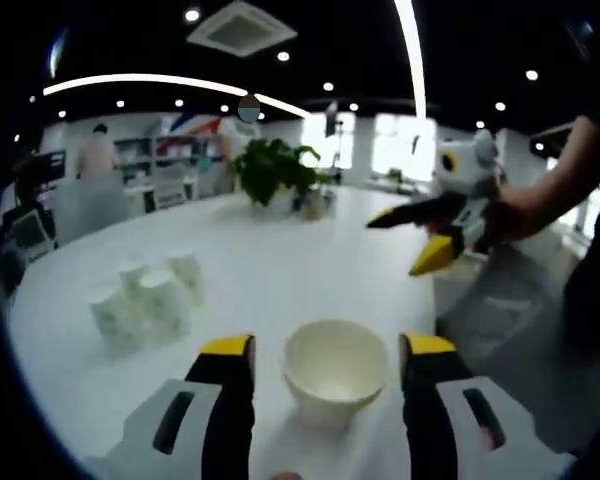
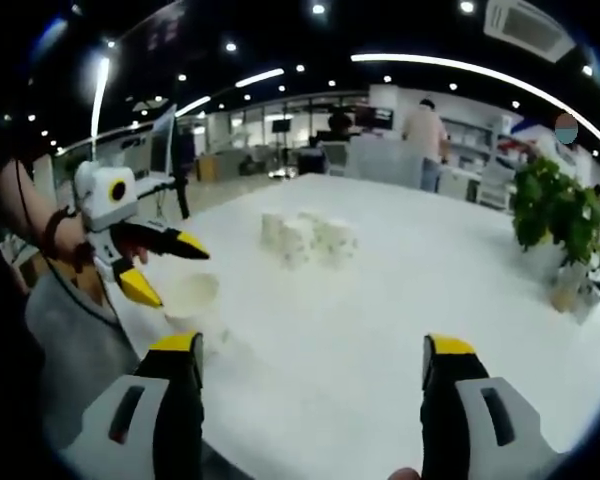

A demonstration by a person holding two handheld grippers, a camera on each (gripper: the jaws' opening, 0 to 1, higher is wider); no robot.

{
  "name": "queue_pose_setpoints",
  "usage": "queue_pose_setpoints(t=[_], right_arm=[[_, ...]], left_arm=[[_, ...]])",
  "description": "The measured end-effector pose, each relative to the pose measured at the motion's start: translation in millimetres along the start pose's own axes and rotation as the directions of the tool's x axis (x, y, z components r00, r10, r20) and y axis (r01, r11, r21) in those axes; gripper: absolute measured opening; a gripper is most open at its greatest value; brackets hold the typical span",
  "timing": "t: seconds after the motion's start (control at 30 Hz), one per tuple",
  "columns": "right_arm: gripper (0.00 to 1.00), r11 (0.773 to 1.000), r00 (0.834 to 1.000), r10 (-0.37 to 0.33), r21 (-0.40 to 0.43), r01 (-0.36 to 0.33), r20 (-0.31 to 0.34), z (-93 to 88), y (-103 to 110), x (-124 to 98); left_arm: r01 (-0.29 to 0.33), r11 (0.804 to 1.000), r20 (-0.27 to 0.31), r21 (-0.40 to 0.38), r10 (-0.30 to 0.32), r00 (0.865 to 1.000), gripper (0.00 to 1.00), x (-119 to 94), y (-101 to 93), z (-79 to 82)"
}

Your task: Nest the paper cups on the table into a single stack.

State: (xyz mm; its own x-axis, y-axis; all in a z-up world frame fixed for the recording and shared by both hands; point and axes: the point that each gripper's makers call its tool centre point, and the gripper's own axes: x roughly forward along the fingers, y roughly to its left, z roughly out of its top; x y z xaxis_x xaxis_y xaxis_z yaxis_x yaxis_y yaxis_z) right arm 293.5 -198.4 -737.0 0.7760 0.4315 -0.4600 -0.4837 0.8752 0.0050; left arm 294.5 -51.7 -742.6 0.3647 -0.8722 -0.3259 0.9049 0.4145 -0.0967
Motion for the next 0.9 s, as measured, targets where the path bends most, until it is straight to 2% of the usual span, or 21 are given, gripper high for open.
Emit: queue_pose_setpoints(t=[0.13,0.23,0.4,0.5,0.63,0.77,0.9], right_arm=[[0.88,1.000,1.000,0.003,-0.004,-0.003,-0.001,0.3,1,0],[0.88,1.000,1.000,0.000,-0.003,0.000,0.000,0.9,0,0],[0.88,1.000,1.000,0.001,-0.006,-0.001,0.005,3.4,1,2],[0.88,1.000,1.000,0.004,-0.007,-0.004,0.005,4.1,2,4],[0.88,1.000,1.000,0.011,-0.013,-0.011,0.012,7.7,5,8],[0.88,1.000,1.000,0.019,-0.020,-0.019,0.013,10.0,8,12],[0.88,0.999,0.999,0.026,-0.027,-0.025,0.023,15.7,10,14]], left_arm=[[-0.019,1.000,0.014,-0.014,0.020,1.000,0.63,-7,2.5,3.6],[-0.036,0.999,0.053,-0.021,0.037,0.998,0.69,-16,4.6,10.8],[-0.070,0.998,0.071,-0.012,0.070,0.995,0.75,-31,10.9,15.6],[-0.102,0.995,0.063,-0.011,0.102,0.993,0.79,-41,19.6,12.3],[-0.176,0.984,0.079,-0.032,0.178,0.981,0.88,-59,35.0,13.9],[-0.214,0.974,0.072,-0.071,0.219,0.973,0.90,-73,46.7,8.4],[-0.255,0.964,0.067,-0.078,0.261,0.963,0.93,-84,56.6,6.6]])
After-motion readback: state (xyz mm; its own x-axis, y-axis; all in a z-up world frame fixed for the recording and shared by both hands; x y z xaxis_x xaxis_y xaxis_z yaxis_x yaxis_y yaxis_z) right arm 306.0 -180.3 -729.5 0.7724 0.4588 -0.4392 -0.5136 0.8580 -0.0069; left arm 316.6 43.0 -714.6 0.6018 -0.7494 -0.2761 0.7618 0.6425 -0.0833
